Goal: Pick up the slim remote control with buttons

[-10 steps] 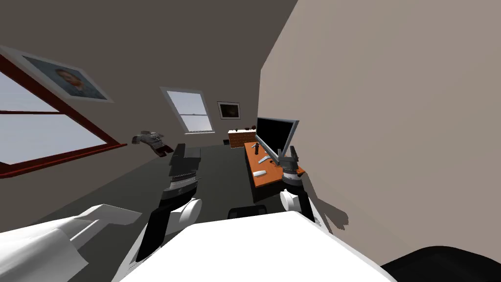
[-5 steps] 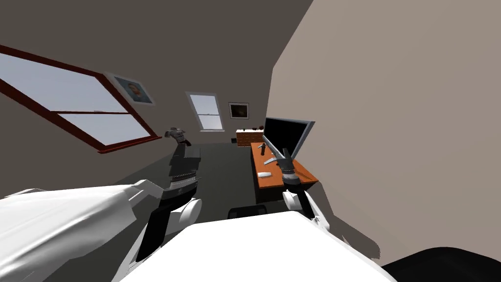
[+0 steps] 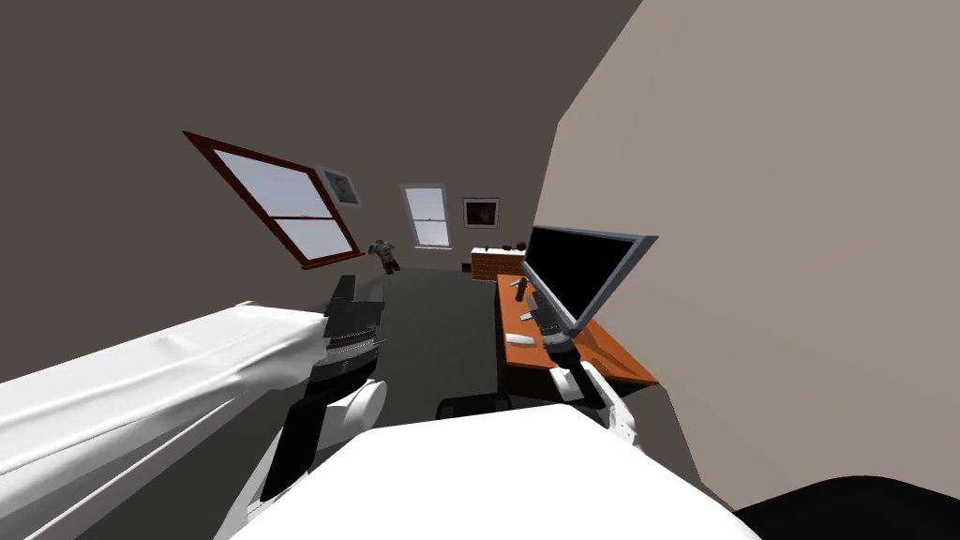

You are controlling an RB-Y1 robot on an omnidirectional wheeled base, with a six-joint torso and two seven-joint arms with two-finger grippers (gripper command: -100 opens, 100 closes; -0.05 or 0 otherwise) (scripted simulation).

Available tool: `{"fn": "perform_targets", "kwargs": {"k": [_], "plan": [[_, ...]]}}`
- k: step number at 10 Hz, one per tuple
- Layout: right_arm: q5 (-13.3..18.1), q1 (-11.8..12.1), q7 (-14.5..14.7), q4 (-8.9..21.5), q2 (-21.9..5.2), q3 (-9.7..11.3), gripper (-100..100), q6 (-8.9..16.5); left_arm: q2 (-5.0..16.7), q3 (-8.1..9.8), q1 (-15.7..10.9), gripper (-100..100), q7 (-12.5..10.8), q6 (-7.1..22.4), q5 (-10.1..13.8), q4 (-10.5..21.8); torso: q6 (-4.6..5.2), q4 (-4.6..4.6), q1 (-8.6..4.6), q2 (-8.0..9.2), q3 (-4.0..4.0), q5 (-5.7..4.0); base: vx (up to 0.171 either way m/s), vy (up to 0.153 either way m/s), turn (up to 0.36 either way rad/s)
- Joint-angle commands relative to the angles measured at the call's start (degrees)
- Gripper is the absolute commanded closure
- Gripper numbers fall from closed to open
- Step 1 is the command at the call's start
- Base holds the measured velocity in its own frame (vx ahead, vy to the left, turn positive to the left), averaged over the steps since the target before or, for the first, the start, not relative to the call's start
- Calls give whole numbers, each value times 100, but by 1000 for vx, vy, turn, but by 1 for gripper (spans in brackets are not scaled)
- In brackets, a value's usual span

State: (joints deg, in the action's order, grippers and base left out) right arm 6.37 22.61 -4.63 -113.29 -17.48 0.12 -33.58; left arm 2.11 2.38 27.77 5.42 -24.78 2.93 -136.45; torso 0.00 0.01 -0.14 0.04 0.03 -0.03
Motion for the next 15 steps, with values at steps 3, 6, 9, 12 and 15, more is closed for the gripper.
{"fn": "perform_targets", "kwargs": {"k": [3, 6, 9, 12, 15], "plan": [[326, -138, 86, 592, -442, -42, -100, -30, 0, 0, 0, 0, 0, 0, 0, 0, -1, -1, -1, -1, -1, 0, -21, -21, 367], [658, -247, 152, 1068, -854, -61, -100, -61, 0, 1, 1, 0, 0, 0, 0, 0, 3, 1, -3, 4, 2, -1, -45, -28, 273], [837, -297, 181, 1455, -1059, -58, -100, -75, 0, 0, 0, 0, 0, 0, 0, 0, 0, -1, 2, -7, -3, 0, -11, -13, 297], [1217, -387, 229, 1984, -1463, -23, -100, -100, 0, 1, 1, 0, 0, 0, 0, 0, 4, -2, 1, -9, -5, 0, -17, -14, 334], [1417, -426, 246, 2408, -1660, 12, -100, -111, 0, 1, 0, 0, 0, 0, 0, 0, 1, 0, -1, -1, 0, 0, -34, -19, 282]]}}
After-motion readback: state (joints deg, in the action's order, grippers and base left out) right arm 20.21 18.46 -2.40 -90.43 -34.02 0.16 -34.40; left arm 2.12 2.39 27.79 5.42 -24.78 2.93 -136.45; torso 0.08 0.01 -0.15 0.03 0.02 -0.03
